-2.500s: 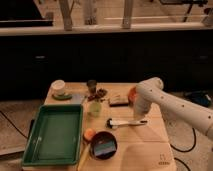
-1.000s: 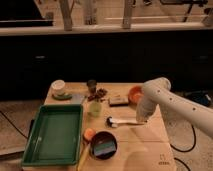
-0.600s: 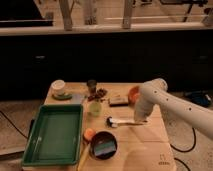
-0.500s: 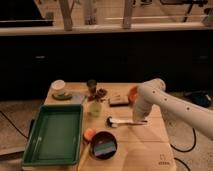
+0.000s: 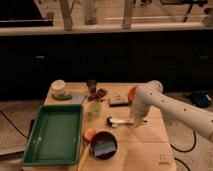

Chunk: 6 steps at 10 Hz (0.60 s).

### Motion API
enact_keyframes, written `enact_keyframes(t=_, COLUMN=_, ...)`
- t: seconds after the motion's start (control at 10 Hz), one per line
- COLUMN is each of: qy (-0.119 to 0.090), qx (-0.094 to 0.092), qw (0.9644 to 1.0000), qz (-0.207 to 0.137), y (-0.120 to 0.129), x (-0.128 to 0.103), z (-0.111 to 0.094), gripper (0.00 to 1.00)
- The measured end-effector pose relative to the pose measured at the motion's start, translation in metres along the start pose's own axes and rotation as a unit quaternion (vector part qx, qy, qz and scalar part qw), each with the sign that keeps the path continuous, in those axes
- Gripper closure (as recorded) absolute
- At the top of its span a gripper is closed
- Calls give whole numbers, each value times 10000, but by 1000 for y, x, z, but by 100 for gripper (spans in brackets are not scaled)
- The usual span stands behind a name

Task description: Place brush in table surface

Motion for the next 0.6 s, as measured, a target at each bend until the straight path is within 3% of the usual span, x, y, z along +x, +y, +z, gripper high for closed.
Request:
enact_keyframes(t=0.4, qy=-147, qx=-47, qw=9999, qz=33, y=-6, x=1, z=22, gripper=24)
enact_keyframes(t=0.6, qy=-211, qx=-113, qw=9997, qz=12, y=-9, x=-2, z=34, gripper=42)
